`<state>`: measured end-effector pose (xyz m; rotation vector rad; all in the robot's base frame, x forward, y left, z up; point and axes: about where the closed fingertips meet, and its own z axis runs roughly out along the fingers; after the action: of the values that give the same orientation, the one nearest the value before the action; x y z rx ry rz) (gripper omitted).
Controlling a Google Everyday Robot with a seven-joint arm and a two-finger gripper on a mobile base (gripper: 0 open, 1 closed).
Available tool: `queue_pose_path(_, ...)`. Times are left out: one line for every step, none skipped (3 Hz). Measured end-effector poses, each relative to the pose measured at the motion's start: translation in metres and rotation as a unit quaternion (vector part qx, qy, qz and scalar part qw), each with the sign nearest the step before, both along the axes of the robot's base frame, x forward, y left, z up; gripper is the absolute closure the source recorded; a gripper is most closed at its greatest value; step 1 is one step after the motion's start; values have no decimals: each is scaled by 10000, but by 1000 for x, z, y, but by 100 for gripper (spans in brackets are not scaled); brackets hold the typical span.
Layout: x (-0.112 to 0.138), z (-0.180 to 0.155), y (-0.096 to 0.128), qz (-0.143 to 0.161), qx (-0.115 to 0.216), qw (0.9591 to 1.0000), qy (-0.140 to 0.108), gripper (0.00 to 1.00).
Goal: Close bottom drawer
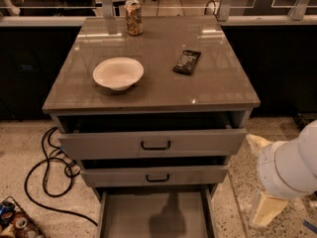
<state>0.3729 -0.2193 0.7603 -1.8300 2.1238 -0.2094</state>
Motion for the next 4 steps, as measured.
queue_pose_path(-20, -13, -2, -232, 257, 9994, -4, 0)
queue_pose_path(-19, -23, -1, -269, 249, 9993, 5, 0)
queue_pose_path(-25, -60, 4, -221, 112, 9997, 79, 0)
queue_pose_path(-49, -108, 7, 23, -203, 9997, 101, 0)
